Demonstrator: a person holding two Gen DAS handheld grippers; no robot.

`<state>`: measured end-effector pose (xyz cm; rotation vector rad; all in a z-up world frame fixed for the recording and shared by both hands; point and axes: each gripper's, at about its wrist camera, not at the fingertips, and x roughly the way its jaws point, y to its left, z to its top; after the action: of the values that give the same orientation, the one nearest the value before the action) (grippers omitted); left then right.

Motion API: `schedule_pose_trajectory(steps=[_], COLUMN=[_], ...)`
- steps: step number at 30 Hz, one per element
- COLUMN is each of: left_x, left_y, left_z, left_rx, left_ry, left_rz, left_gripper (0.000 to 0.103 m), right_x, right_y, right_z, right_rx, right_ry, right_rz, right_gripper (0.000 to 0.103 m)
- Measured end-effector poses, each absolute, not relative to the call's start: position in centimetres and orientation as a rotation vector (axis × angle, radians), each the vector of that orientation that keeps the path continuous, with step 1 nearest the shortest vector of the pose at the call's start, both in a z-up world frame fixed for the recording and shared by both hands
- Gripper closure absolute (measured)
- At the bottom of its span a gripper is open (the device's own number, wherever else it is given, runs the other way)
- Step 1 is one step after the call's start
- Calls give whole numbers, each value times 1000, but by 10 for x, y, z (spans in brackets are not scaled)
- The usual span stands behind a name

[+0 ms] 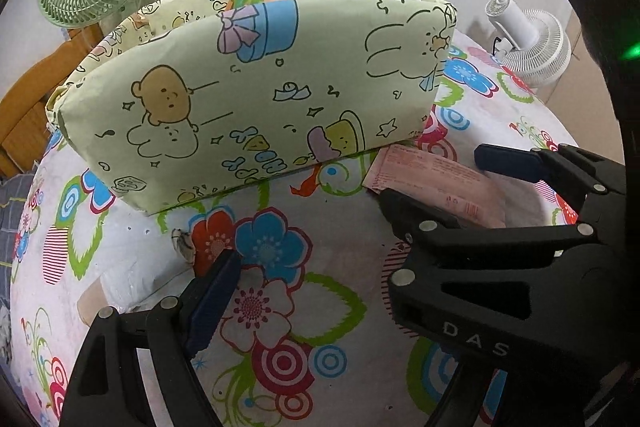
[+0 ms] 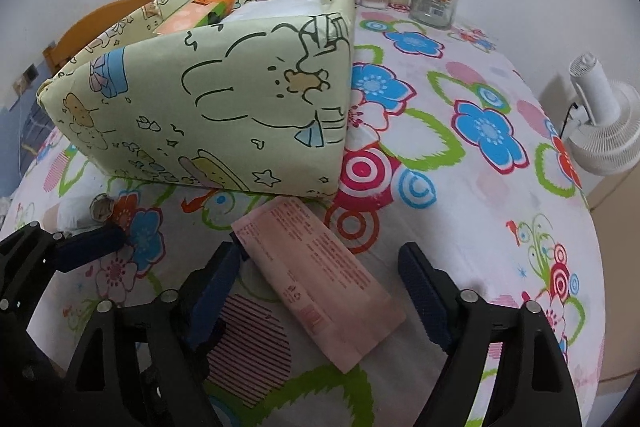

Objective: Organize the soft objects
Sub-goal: 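Grasp the pink packet with the right tool while the left tool reaches the white roll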

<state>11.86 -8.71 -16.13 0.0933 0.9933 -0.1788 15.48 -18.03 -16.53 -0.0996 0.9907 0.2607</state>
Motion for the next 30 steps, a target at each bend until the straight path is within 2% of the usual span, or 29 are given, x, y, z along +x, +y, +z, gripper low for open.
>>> schedule_pose_trajectory(steps=[3, 6, 8, 14, 30], left_x=[118, 117, 117, 112, 87], left_y=[-87, -86, -86, -84, -54], left_z=[-162, -161, -161, -161, -152], left_rx=[92, 92, 90, 94, 89], left_ry=[994, 995, 997, 993, 962], left_rz=[-176, -174, -174, -166, -126], left_gripper=[14, 14, 14, 14, 14], right_x=[155, 153, 150, 143, 117], right_y=[-180, -180, -179, -178, -158], right_z=[-165, -164, -163, -161, -150], right_rx=[-103, -114, -118, -115, -82], right_ry=[992, 980, 974, 970, 965], right_rz=[256, 243, 251, 247, 278], right_gripper=[20, 32, 44, 57, 60])
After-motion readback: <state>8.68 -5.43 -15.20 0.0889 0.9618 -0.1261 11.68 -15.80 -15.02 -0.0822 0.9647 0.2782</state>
